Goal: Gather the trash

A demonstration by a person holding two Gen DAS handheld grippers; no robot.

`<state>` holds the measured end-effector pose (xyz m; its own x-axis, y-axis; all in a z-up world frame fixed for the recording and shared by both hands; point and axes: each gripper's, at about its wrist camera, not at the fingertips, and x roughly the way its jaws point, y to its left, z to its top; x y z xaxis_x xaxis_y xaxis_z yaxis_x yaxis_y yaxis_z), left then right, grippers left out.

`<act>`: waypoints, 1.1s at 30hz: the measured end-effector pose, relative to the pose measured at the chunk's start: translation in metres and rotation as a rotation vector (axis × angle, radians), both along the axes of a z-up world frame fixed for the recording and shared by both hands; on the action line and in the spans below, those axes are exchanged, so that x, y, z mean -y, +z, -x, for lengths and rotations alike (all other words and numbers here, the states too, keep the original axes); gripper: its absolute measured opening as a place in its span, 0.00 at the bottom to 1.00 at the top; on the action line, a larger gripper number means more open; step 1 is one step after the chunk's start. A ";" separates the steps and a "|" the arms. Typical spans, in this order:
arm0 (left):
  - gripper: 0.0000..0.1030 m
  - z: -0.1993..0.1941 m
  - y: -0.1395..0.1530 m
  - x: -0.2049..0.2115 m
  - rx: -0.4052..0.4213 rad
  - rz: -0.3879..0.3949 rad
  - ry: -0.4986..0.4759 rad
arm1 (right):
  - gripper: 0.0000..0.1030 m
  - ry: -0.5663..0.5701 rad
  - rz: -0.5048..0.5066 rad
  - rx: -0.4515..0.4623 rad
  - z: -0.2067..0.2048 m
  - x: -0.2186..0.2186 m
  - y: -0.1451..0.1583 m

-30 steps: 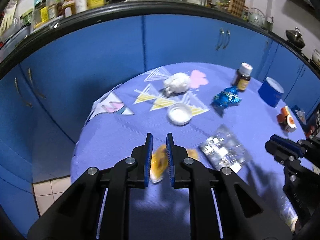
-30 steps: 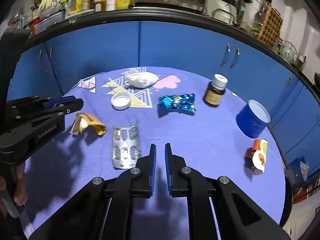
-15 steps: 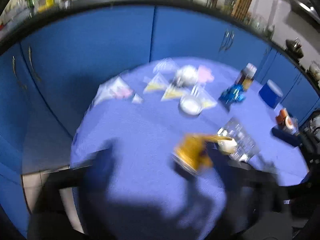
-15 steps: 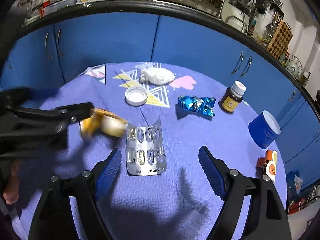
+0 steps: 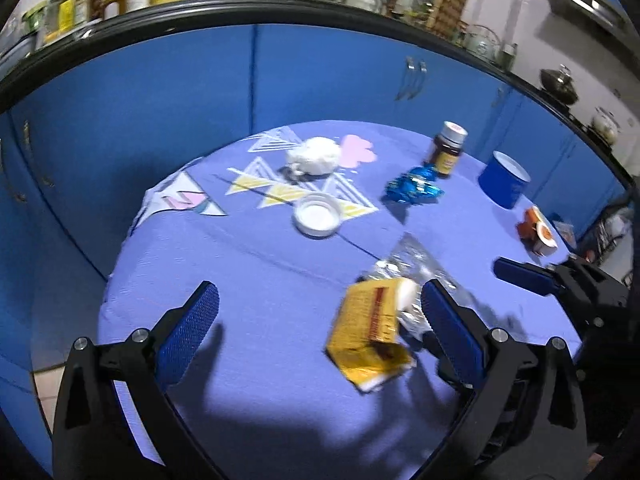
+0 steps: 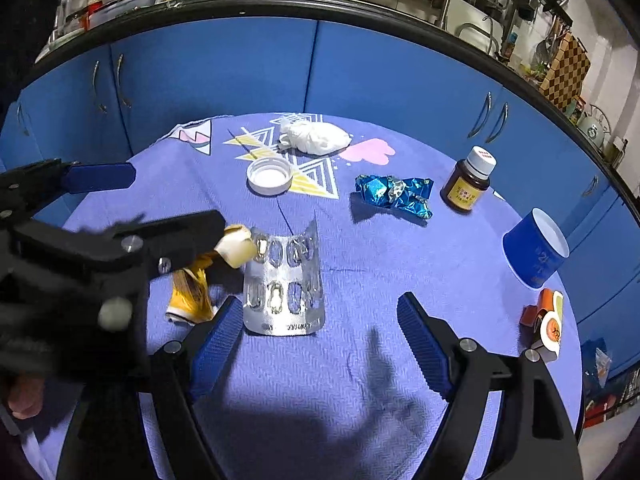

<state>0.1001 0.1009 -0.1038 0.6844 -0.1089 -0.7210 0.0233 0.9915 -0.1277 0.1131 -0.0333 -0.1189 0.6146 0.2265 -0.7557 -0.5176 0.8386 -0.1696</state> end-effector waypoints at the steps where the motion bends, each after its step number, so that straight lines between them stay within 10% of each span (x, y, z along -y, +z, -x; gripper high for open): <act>1: 0.97 0.001 0.000 0.003 0.001 -0.001 -0.016 | 0.75 0.001 0.003 0.002 0.000 0.001 -0.001; 13: 0.95 -0.001 -0.014 0.005 -0.060 -0.007 -0.020 | 0.75 0.048 0.000 0.002 0.003 0.002 -0.005; 22: 0.71 -0.006 -0.021 -0.005 -0.100 0.004 -0.003 | 0.75 0.080 -0.010 -0.007 0.000 -0.007 -0.007; 25: 0.48 -0.008 -0.021 -0.006 -0.102 0.001 -0.002 | 0.75 0.088 -0.015 -0.014 -0.004 -0.010 -0.008; 33: 0.38 -0.009 -0.017 -0.014 -0.093 0.015 0.012 | 0.38 0.108 -0.032 -0.058 -0.008 -0.012 -0.014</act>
